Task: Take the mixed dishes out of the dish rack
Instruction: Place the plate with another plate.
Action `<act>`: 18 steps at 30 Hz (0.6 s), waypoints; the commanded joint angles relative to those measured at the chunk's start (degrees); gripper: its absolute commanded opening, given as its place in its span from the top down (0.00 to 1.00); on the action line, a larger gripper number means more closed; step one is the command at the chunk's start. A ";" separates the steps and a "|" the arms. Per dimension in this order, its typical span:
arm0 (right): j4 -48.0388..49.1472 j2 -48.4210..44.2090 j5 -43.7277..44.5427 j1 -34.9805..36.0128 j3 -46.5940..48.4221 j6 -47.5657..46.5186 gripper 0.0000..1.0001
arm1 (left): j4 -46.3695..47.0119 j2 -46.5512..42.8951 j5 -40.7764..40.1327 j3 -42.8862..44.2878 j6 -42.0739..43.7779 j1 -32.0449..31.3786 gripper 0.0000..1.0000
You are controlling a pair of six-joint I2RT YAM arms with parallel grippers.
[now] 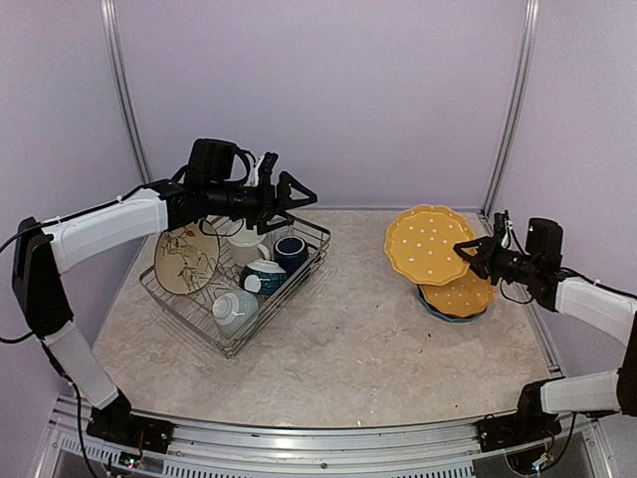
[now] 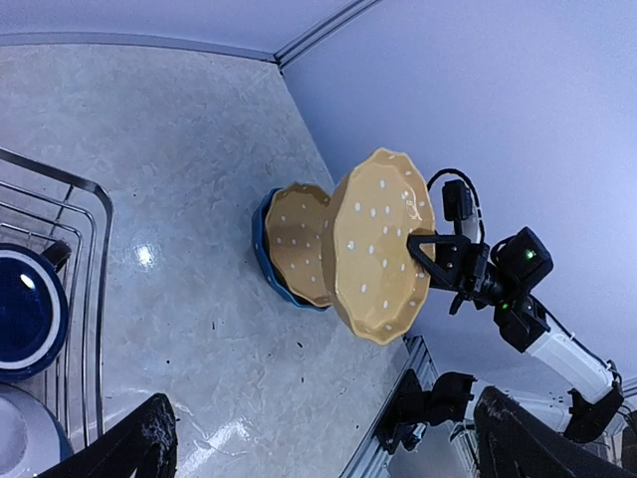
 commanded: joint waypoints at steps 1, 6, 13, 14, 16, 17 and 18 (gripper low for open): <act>-16.64 -0.71 -8.60 -10.75 4.17 -14.24 1.00 | -9.45 -5.58 -4.50 2.09 8.43 0.49 0.01; -26.02 2.88 -11.91 -20.28 5.64 -22.18 1.00 | -18.81 -8.93 -8.37 6.30 15.66 1.87 0.01; -31.41 9.85 -11.41 -23.44 9.63 -28.84 1.00 | -27.02 -13.94 -12.97 8.71 22.72 4.78 0.01; -30.49 9.89 -10.90 -23.48 9.44 -27.98 1.00 | -27.64 -14.56 -14.03 8.60 23.57 5.09 0.01; -28.86 9.77 -9.82 -23.50 9.07 -26.17 1.00 | -29.14 -16.12 -15.76 8.41 25.16 5.67 0.01; -29.36 9.94 -8.83 -23.54 9.47 -26.19 1.00 | -29.71 -16.73 -16.70 8.28 25.92 5.77 0.01; -29.54 10.10 -7.98 -23.60 9.77 -26.25 1.00 | -30.10 -17.42 -17.65 8.08 26.62 5.87 0.01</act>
